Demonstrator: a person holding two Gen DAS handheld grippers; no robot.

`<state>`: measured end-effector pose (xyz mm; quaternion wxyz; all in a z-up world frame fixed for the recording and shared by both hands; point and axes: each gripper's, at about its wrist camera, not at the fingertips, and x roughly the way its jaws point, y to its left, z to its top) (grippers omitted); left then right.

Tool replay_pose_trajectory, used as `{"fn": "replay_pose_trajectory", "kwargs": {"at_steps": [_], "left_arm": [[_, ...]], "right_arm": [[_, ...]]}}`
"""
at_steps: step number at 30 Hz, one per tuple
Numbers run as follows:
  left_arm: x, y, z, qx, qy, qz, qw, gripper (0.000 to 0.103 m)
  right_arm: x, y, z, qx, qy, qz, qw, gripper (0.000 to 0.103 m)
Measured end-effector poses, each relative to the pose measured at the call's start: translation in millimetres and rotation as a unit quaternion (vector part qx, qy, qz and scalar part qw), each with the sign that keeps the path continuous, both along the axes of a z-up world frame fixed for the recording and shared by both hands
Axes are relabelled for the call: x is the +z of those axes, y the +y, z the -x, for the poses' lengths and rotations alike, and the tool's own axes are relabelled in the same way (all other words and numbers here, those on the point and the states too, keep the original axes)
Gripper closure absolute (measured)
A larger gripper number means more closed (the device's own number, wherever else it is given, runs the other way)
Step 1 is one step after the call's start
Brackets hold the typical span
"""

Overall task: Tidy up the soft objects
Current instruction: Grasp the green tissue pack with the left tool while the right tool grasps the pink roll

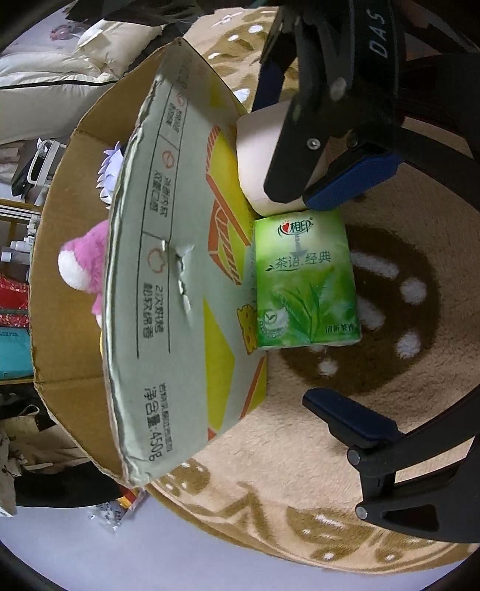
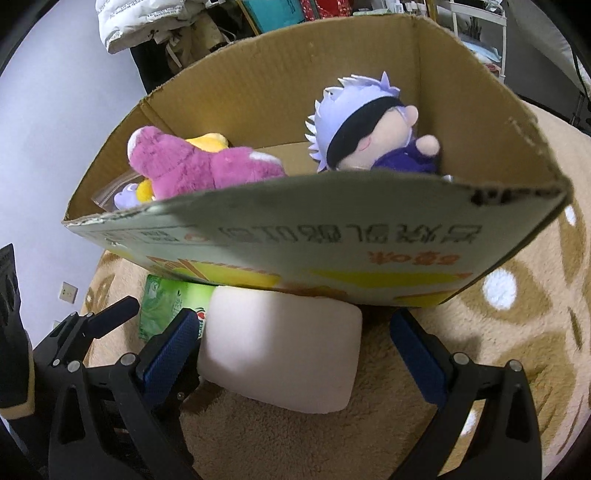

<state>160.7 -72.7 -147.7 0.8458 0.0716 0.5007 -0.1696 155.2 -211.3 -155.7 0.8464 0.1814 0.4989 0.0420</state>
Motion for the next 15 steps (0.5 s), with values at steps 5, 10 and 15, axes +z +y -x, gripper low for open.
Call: {"fn": "replay_pose_trajectory", "kwargs": {"at_steps": [5,10,15], "left_arm": [[-2.6,-1.7,-4.0,-0.006,-0.003,-0.005,1.0000,0.007],[-4.7,-2.8,-7.0,-0.004,0.003,0.000,1.0000,0.007],[-5.3,-7.0,-7.2,-0.006,0.005,0.001,1.0000,0.007]], "right_arm": [[-6.7,4.7,-4.2,0.001,0.005,0.002,1.000,0.000],[-11.1,6.3,-8.2,0.001,0.008,0.005,1.000,0.000],[-13.9,6.3,-7.8,-0.001,0.011,0.004,1.000,0.000]]}}
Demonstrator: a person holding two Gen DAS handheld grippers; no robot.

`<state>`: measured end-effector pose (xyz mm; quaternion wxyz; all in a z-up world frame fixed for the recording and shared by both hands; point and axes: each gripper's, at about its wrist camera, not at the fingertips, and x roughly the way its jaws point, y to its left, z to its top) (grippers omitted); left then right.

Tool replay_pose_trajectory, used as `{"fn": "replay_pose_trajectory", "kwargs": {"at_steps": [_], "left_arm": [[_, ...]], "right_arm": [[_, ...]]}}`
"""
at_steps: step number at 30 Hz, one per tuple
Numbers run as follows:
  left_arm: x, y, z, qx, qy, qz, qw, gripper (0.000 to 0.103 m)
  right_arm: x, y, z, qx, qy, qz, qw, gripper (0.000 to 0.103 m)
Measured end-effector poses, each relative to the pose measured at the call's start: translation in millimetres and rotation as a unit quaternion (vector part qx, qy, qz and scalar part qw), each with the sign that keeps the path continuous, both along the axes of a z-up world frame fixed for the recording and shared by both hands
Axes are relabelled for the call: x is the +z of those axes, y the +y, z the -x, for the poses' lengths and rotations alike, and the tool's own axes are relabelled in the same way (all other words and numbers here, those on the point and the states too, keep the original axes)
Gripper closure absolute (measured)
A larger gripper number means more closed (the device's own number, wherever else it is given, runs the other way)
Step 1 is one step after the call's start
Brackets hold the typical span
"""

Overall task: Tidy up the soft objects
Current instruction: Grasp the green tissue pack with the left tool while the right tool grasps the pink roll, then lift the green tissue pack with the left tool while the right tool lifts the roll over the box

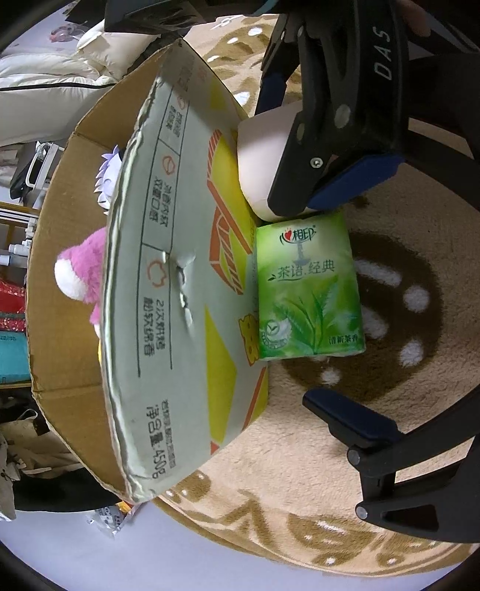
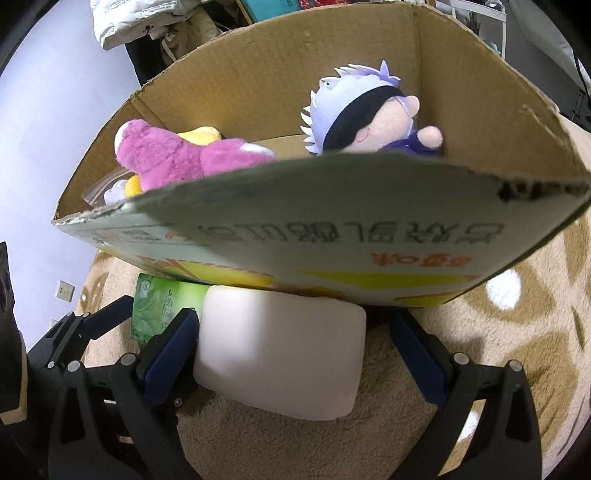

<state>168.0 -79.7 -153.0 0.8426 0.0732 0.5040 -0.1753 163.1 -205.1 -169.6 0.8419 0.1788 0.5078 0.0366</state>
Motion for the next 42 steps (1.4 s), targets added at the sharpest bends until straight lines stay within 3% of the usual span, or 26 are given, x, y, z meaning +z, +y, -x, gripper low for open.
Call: {"fn": "replay_pose_trajectory", "kwargs": {"at_steps": [7,14,15,23,32,42], "left_arm": [[-3.1,-2.9,-0.6,0.002,0.005,-0.001,1.0000,0.007],[-8.1,3.0,-6.3,0.007,0.016,0.003,0.9998,0.007],[-8.1,3.5,-6.8,0.007,0.017,0.004,0.9998,0.009],[-13.4,-0.7,-4.8,-0.003,0.028,0.010,0.9995,0.027],[-4.4,0.7,3.4,0.011,0.011,0.003,0.9999,0.029],[25.0,11.1,33.3,0.023,-0.043,0.002,0.9988,0.029]], "right_arm": [[3.5,-4.3,4.5,-0.001,0.003,0.005,1.000,0.000],[6.2,-6.3,7.2,0.007,0.003,-0.007,1.000,0.017],[6.2,-5.2,6.7,0.010,0.004,-0.011,1.000,0.022],[8.5,0.7,6.3,0.008,0.002,-0.016,1.000,0.030],[19.7,0.2,12.6,0.003,-0.007,0.000,1.000,0.041],[43.4,-15.2,40.6,-0.034,-0.033,-0.007,0.999,0.048]]}}
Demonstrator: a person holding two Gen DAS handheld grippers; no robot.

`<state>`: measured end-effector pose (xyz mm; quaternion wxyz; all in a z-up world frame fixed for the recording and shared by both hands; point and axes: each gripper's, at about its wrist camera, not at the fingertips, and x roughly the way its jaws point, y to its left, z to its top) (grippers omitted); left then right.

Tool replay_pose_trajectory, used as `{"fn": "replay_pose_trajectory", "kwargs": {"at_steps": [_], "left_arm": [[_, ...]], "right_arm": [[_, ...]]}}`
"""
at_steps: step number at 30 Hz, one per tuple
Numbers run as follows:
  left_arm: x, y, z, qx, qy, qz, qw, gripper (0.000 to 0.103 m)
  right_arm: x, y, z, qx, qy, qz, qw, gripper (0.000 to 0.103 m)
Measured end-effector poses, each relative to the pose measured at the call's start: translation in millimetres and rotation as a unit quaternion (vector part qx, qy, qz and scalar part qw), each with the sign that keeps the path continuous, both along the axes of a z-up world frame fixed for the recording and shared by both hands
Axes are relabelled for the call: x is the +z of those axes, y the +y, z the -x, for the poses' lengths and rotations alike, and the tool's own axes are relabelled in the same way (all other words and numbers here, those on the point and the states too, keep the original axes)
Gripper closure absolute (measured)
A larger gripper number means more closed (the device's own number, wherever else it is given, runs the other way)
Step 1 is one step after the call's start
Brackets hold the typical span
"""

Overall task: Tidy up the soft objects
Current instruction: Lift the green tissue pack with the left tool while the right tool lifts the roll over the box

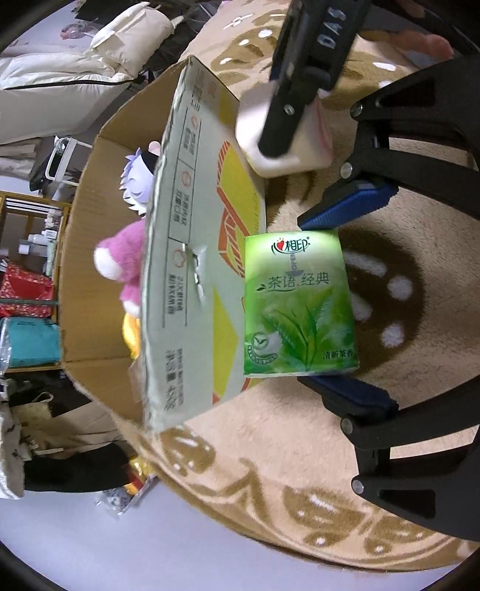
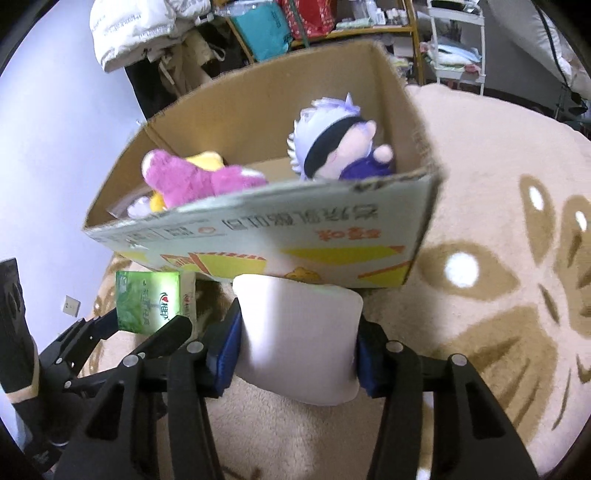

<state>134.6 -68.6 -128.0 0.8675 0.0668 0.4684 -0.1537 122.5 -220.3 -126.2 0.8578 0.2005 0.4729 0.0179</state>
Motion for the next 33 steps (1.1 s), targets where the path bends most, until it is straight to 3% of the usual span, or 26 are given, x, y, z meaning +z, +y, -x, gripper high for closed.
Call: {"fn": "replay_pose_trajectory", "kwargs": {"at_steps": [10,21,30,33], "left_arm": [[36.3,9.1,35.7,0.004,-0.058,-0.011,0.9982,0.029],[74.8,21.2,61.5,0.011,-0.129,-0.009,0.9915,0.029],[120.7,30.5,79.4,0.025,-0.232,0.021,0.9721,0.029],[132.6,31.2,78.2,0.024,-0.250,0.027,0.9677,0.029]], "right_arm": [[34.0,0.7,31.5,-0.002,-0.055,0.016,0.998,0.049],[87.9,9.1,69.3,-0.005,-0.159,0.059,0.986,0.049],[117.6,15.1,83.9,-0.013,-0.222,0.083,0.971,0.049],[125.4,14.1,81.0,-0.012,-0.237,0.087,0.968,0.049]]}}
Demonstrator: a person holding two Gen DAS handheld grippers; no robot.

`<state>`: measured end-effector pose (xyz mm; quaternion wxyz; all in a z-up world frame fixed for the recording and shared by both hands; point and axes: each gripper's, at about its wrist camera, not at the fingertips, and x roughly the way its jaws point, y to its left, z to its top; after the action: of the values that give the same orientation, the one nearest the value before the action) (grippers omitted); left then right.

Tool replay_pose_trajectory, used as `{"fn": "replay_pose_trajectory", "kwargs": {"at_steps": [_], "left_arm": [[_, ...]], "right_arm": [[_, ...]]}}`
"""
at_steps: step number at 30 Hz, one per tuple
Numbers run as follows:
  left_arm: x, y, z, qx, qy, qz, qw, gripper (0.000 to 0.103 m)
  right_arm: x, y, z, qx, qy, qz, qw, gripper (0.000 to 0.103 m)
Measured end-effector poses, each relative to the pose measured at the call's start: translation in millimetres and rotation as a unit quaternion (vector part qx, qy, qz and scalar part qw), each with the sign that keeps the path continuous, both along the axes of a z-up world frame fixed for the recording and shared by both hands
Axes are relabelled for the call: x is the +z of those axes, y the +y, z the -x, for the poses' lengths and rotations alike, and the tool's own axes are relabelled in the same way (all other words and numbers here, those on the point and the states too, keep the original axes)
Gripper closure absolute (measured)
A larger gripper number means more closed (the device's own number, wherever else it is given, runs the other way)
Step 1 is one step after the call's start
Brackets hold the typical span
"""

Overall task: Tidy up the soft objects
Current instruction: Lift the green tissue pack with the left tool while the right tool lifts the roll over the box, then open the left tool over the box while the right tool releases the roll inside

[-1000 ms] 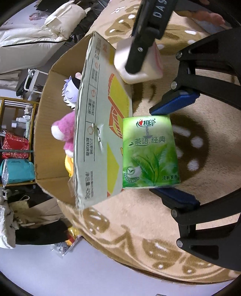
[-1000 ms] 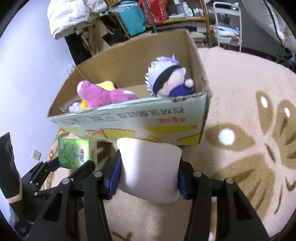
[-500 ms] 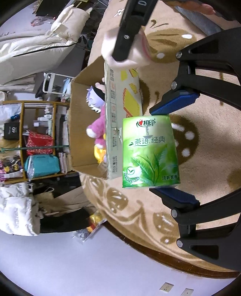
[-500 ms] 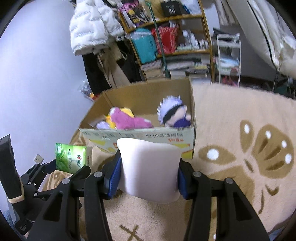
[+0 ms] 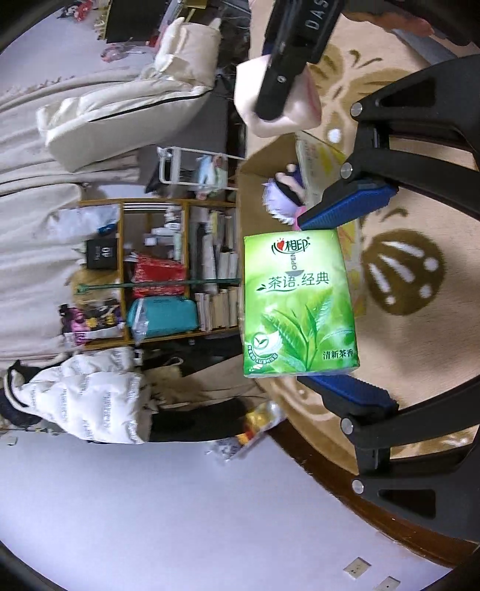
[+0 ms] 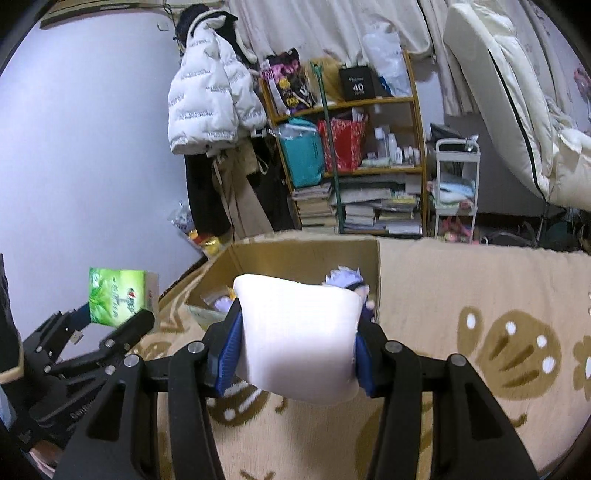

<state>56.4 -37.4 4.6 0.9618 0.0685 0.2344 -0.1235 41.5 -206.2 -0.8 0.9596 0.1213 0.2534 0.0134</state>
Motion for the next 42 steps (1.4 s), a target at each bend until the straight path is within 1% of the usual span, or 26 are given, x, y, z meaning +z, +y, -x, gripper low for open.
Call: {"fn": "replay_pose_trajectory", "kwargs": {"at_steps": [5,8,11,15,19,23,28,33,39,42], "left_arm": [[17.4,-0.9,-11.9,-0.008,-0.007,0.012,0.9999,0.029],[26.8,-4.7,-20.4,-0.012,-0.019,0.009,0.9997,0.029],[33.2,-6.1,-29.6,-0.012,-0.023,0.011,0.9996,0.029],[38.0,-10.5,-46.4,-0.010,-0.031,0.003,0.9995,0.029],[36.3,-18.1,-60.5,-0.015,-0.036,-0.005,0.9992,0.029],[25.6,-23.0,-71.7,-0.017,-0.029,-0.007,0.9994,0.029],[-1.2,-30.2,-81.5,-0.018,-0.014,-0.020,0.9995,0.029],[-22.1,-34.4,-95.6,-0.020,0.013,-0.017,0.9996,0.029],[-37.4,-36.1,-106.9,-0.022,0.029,-0.014,0.9992,0.029],[-42.8,-35.3,-111.3,-0.022,0.035,-0.014,0.9990,0.029]], "right_arm": [[7.5,-0.7,-6.6,0.001,-0.018,0.009,1.000,0.049],[10.9,-2.6,-12.9,0.003,-0.028,0.008,1.000,0.049],[13.3,-3.5,-20.0,0.006,-0.038,0.012,0.999,0.049],[15.2,-3.5,-31.2,0.010,-0.048,0.019,0.999,0.048],[15.1,-3.3,-43.6,0.013,-0.055,0.025,0.998,0.048],[12.1,-4.6,-55.7,0.017,-0.059,0.030,0.998,0.047],[-1.4,-8.7,-67.3,0.020,-0.040,0.029,0.999,0.046],[-15.4,-15.0,-76.0,0.022,-0.021,0.023,0.999,0.045],[-30.9,-24.2,-84.7,0.018,-0.004,0.016,1.000,0.044],[-38.7,-28.9,-90.1,0.018,0.005,0.000,1.000,0.043]]}}
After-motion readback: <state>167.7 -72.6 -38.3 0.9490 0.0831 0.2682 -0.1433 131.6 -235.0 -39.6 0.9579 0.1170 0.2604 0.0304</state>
